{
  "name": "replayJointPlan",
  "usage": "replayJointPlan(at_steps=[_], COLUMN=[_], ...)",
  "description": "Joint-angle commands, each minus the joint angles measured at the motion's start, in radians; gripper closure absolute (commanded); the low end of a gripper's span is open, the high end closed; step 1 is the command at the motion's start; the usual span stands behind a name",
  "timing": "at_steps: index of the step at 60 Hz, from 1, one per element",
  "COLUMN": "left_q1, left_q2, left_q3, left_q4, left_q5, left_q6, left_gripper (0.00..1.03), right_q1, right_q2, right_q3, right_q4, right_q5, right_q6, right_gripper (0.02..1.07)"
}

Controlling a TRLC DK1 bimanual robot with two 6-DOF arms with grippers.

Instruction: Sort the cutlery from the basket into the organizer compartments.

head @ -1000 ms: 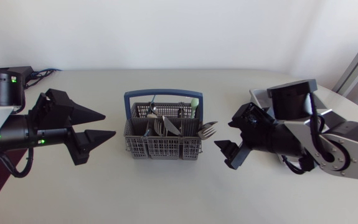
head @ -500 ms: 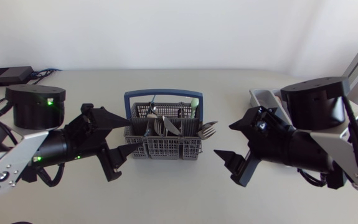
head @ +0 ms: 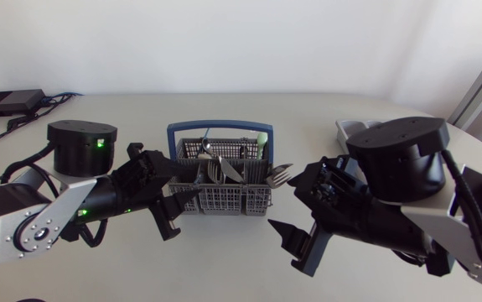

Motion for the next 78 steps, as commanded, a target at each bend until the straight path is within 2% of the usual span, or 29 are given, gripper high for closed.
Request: replayJointPlan(at_steps=[1,24,34,38,55,78], left_q1=[-0.008,-0.015,-0.03,-0.036,-0.033,0.018], left_q2=[0.017,0.06,0.067,0.072,0.064,-0.082], left_q3=[0.019,0.019,0.013,0.01,-0.012,-0.039], left_q4=[0.028,0.096,0.114,0.124,0.137,0.128], left_q5=[-0.007,-0.016,-0.016,-0.02,-0.023,-0.019], left_q6=[-0.018,-0.02,-0.01,-0.006,-0.004,-0.032], left_gripper=[0.57,0.76,0.9,1.0,1.0,1.0], right_q1=[0.013,0.014,0.016,0.017,0.022,0.054], right_q2=[0.023,0.066,0.078,0.085,0.097,0.123], right_q3=[0.024,0.023,0.02,0.018,0.023,0.047], right_q4=[0.008,0.043,0.054,0.06,0.073,0.073], right_q5=[0.013,0.014,0.013,0.014,0.014,0.036], right_q6=[0.018,0.018,0.018,0.018,0.018,0.026], right_gripper=[0.13,0.13,0.13,0.13,0.13,0.13])
